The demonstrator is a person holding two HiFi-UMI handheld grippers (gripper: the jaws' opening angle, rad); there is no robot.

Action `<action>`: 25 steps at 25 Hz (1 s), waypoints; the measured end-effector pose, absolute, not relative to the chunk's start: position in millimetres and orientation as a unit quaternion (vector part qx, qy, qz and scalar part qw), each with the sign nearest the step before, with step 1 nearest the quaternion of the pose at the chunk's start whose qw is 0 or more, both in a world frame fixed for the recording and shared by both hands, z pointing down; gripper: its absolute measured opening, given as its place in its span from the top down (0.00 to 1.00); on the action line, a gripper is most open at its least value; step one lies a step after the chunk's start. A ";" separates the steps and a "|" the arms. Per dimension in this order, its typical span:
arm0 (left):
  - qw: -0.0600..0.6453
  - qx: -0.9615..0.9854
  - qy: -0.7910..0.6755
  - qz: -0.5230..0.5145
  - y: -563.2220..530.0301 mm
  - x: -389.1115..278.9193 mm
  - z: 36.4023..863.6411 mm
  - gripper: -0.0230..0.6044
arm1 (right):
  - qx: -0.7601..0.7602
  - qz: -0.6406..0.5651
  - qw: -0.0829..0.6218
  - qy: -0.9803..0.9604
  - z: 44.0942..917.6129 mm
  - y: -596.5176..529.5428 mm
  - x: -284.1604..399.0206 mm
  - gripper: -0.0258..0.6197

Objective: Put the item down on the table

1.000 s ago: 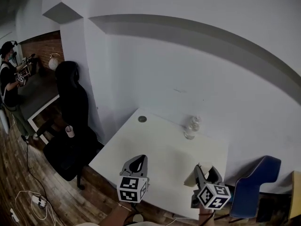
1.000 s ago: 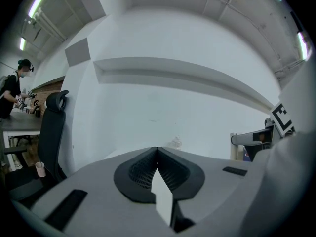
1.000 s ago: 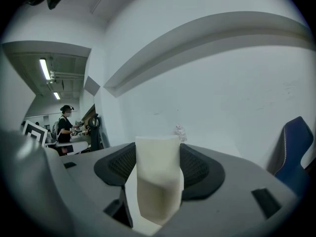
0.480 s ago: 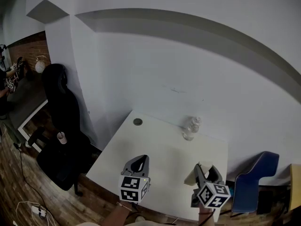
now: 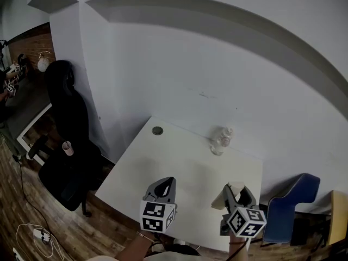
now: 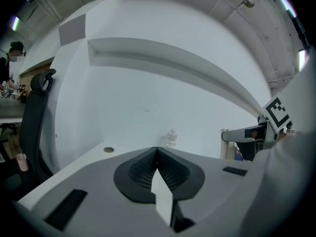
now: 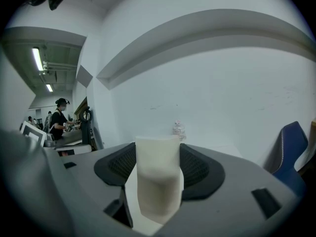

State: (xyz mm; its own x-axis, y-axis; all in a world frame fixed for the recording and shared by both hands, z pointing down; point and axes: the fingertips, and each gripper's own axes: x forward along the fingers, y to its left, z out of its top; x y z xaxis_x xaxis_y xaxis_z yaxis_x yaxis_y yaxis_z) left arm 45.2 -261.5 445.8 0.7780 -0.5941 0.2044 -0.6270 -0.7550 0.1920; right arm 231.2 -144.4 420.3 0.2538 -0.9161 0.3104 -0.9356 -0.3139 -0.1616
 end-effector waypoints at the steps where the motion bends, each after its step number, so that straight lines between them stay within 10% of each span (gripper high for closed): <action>1: 0.124 0.935 -0.327 0.067 -260.0 45.3 446.2 0.94 | 0.790 0.175 0.029 -0.587 420.3 -144.5 231.0 0.50; 25: 0.120 0.913 -0.369 0.125 -268.7 55.0 484.8 0.94 | 0.746 0.170 0.087 -0.638 451.0 -158.4 267.7 0.50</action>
